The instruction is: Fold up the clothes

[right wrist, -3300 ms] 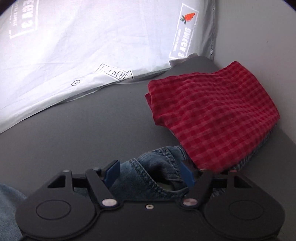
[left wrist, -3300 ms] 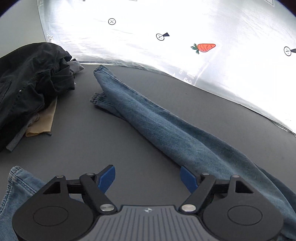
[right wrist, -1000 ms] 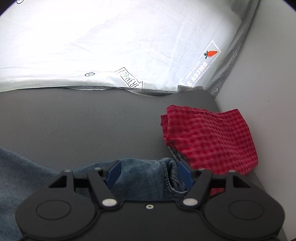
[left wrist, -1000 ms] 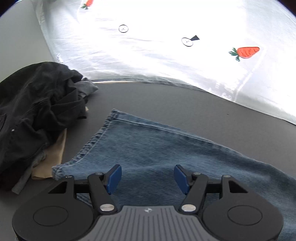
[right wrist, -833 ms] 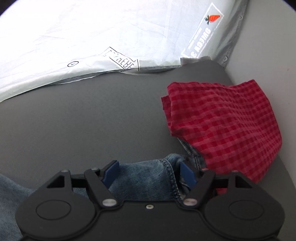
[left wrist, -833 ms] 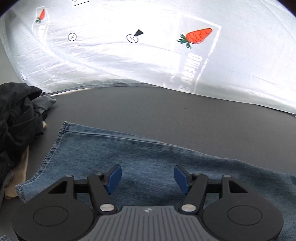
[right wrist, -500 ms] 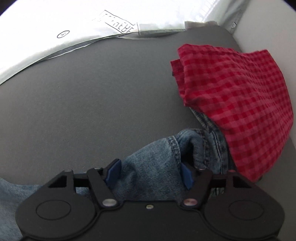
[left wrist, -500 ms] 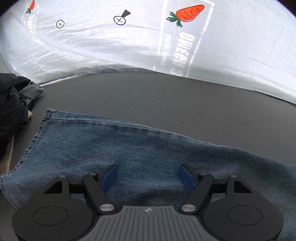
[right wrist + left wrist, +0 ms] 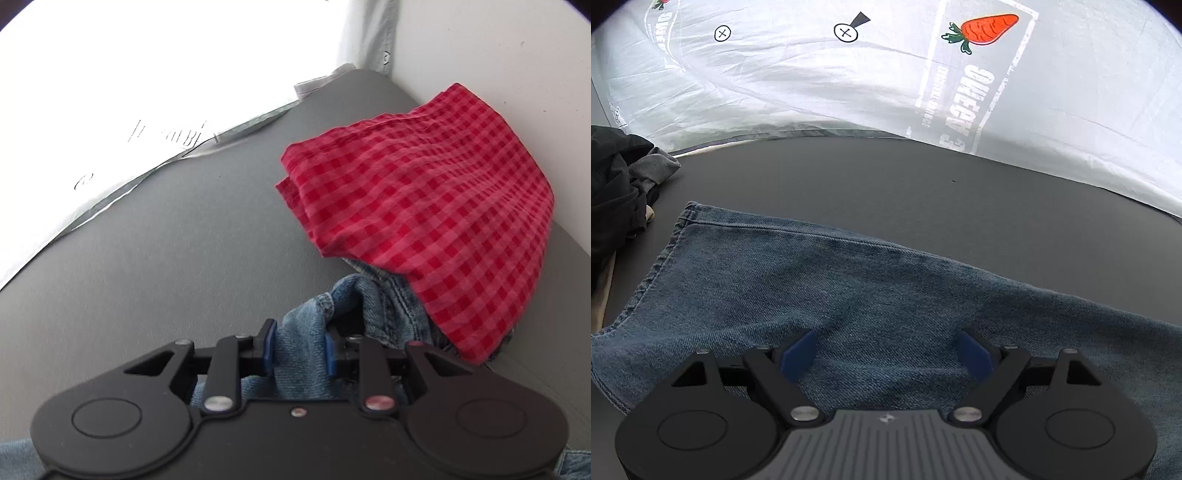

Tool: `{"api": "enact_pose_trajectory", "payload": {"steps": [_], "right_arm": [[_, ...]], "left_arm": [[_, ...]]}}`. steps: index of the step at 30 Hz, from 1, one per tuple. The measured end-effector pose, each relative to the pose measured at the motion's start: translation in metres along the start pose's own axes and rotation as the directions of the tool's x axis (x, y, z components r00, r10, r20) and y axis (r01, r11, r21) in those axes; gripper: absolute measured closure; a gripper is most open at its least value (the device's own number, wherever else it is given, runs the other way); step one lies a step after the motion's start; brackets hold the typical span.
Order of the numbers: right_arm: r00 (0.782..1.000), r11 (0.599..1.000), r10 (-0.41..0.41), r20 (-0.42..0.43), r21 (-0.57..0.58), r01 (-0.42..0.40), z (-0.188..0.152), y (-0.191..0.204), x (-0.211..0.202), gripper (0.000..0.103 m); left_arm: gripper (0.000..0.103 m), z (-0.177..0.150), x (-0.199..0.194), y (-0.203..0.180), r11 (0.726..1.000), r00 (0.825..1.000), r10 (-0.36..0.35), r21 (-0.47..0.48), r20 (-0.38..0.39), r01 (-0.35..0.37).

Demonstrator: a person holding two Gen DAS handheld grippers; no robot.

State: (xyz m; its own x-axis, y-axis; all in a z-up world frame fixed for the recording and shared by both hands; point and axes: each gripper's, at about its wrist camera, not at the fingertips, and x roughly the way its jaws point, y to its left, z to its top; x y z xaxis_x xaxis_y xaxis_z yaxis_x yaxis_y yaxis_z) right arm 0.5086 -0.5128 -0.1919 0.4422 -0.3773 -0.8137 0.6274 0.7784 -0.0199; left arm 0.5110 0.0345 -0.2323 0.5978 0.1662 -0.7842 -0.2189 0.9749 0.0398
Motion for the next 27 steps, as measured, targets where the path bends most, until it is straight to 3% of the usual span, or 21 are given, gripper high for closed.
{"api": "enact_pose_trajectory", "payload": {"steps": [2, 4, 7, 8, 9, 11, 15, 18, 27], "right_arm": [[0.997, 0.995, -0.078, 0.027, -0.061, 0.079, -0.003, 0.007, 0.012, 0.083], [0.997, 0.990, -0.073, 0.039, -0.119, 0.077, -0.005, 0.009, 0.018, 0.082], [0.996, 0.971, -0.053, 0.077, -0.227, 0.070, -0.011, 0.012, 0.008, 0.075], [0.994, 0.963, -0.042, 0.104, -0.262, 0.068, -0.015, 0.012, -0.001, 0.063], [0.989, 0.950, -0.036, 0.146, -0.302, 0.079, -0.021, 0.011, -0.013, 0.045], [0.974, 0.927, -0.040, 0.224, -0.354, 0.119, -0.034, 0.009, -0.037, 0.022], [0.960, 0.897, -0.003, 0.280, -0.423, 0.126, -0.066, -0.002, -0.087, 0.017], [0.967, 0.901, 0.025, 0.254, -0.424, 0.088, -0.102, -0.014, -0.122, 0.010], [0.998, 0.894, 0.037, 0.054, -0.447, -0.009, -0.225, -0.055, -0.175, 0.009]], "left_arm": [[0.010, -0.001, 0.001, 0.002, 1.000, 1.000, 0.004, -0.002, 0.007, -0.004], [0.005, -0.002, 0.003, 0.004, 1.000, 1.000, 0.010, -0.003, 0.013, -0.010], [0.005, 0.003, -0.003, 0.010, 0.999, 0.999, 0.034, -0.028, -0.021, -0.034], [0.005, 0.002, -0.009, 0.014, 0.998, 0.999, 0.045, -0.040, -0.015, -0.045], [0.005, 0.001, -0.016, 0.019, 0.997, 0.999, 0.047, -0.053, -0.006, -0.048], [0.005, -0.003, -0.036, 0.032, 0.996, 0.999, 0.050, -0.076, 0.008, -0.049], [0.005, -0.026, -0.086, 0.063, 0.992, 0.996, 0.081, -0.102, 0.046, -0.075], [0.005, -0.054, -0.118, 0.091, 0.987, 0.993, 0.106, -0.129, 0.043, -0.100], [0.005, -0.158, -0.169, 0.158, 0.971, 0.989, 0.125, -0.197, -0.082, -0.139]]}}
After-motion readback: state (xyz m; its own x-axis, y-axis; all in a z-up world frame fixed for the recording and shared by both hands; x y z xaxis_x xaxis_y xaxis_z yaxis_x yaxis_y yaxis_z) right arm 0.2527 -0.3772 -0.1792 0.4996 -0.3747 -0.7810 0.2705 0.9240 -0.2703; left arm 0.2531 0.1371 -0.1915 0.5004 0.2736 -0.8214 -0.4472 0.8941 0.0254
